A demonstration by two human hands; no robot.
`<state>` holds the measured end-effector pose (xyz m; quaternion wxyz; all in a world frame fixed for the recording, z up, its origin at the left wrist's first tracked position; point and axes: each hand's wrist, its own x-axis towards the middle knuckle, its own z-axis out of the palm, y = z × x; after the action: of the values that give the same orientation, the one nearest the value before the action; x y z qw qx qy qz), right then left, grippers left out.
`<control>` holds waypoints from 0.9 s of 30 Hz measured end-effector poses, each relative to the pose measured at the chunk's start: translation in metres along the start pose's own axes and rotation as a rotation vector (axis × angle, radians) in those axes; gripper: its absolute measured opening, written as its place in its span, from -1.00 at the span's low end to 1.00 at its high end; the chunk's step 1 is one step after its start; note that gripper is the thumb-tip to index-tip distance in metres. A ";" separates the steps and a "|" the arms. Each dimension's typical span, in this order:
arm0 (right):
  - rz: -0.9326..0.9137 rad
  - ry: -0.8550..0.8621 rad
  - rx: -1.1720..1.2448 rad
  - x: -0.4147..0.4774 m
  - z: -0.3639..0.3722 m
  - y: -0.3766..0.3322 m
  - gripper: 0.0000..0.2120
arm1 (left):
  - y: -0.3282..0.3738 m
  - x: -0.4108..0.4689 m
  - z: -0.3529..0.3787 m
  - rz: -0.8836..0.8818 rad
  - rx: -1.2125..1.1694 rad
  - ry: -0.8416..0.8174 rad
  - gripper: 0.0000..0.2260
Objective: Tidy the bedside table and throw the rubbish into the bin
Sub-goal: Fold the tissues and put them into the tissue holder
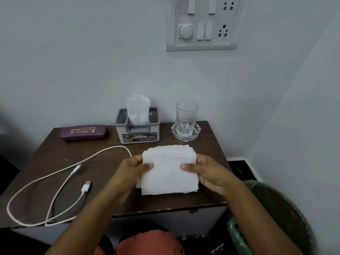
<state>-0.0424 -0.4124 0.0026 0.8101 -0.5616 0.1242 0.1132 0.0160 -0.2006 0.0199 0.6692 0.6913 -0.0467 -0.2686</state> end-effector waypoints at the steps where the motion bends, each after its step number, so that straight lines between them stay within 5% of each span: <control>1: -0.015 -0.006 -0.009 -0.001 -0.001 0.000 -0.70 | -0.001 0.000 0.001 0.005 -0.028 -0.010 -0.80; 10: -0.272 0.058 -0.535 -0.016 0.006 -0.015 -0.58 | 0.001 -0.006 -0.010 0.132 -0.024 -0.137 -0.53; 18: -0.447 -0.060 -0.599 -0.017 0.008 -0.030 -0.64 | 0.019 -0.013 -0.019 -0.030 -0.343 -0.295 -0.82; 23: -0.410 -0.219 -0.677 -0.013 0.017 -0.042 -0.62 | 0.044 -0.010 -0.008 -0.159 0.186 -0.420 -0.47; 27: -0.402 -0.269 -0.703 -0.012 0.018 -0.053 -0.61 | 0.059 0.003 -0.027 -0.154 0.202 -0.536 -0.22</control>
<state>-0.0353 -0.4145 0.0593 0.5845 -0.7968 -0.1406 0.0608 0.0475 -0.1833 0.0740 0.5383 0.6604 -0.1956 -0.4857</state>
